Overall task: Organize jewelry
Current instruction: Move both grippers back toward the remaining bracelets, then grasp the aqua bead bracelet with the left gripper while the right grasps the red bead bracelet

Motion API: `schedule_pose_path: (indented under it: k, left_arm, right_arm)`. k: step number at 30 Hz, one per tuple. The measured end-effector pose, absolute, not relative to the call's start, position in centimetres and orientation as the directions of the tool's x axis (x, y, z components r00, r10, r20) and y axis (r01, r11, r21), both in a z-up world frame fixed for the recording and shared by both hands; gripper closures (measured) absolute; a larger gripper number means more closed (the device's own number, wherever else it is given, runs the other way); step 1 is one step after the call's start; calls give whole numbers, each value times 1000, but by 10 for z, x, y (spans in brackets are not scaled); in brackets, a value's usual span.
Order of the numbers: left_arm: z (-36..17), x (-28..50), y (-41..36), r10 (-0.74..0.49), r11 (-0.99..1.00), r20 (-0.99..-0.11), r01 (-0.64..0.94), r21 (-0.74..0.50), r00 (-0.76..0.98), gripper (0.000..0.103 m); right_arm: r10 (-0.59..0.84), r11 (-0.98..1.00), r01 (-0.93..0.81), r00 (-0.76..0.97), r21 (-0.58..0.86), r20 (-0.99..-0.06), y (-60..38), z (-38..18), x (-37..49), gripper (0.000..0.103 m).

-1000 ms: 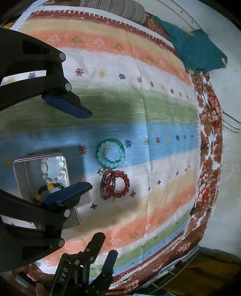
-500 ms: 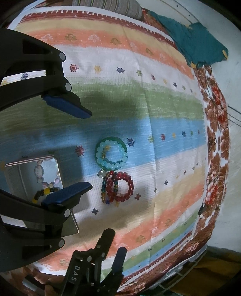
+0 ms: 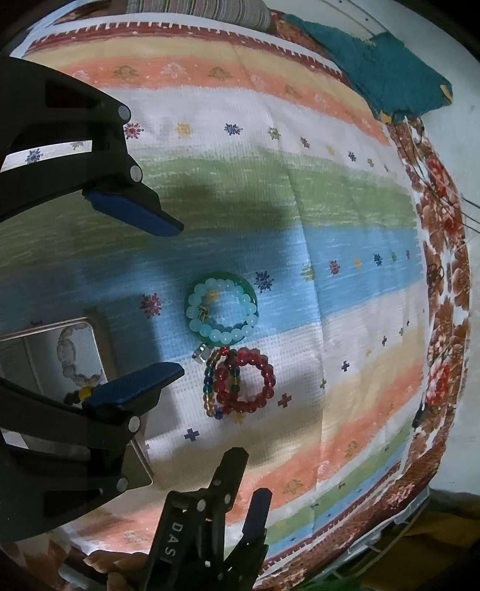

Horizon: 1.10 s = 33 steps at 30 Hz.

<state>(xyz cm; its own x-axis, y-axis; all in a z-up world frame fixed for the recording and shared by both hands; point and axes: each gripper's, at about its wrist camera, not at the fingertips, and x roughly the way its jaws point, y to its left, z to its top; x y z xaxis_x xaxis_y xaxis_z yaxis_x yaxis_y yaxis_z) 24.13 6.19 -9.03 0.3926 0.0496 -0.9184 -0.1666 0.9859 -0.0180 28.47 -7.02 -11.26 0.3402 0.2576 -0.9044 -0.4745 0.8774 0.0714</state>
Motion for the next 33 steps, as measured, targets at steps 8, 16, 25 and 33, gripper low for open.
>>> schedule_pose_path:
  k: [8, 16, 25, 33]
  left_arm:
    - [-99, 253, 64, -8, 986, -928, -149, -68, 372, 37]
    - [-113, 266, 68, -24, 987, -939, -139, -76, 342, 39]
    - [-131, 282, 68, -54, 989, -952, -116, -93, 302, 46]
    - [-147, 295, 68, -63, 991, -961, -96, -92, 270, 50]
  right_arm:
    - [254, 880, -469, 315, 83, -915, -63, -123, 297, 28]
    - [234, 881, -467, 295, 74, -926, -56, -136, 310, 32]
    - [230, 880, -467, 252, 90, -940, -48, -155, 323, 42]
    - [236, 882, -457, 214, 116, -948, -48, -173, 332, 55]
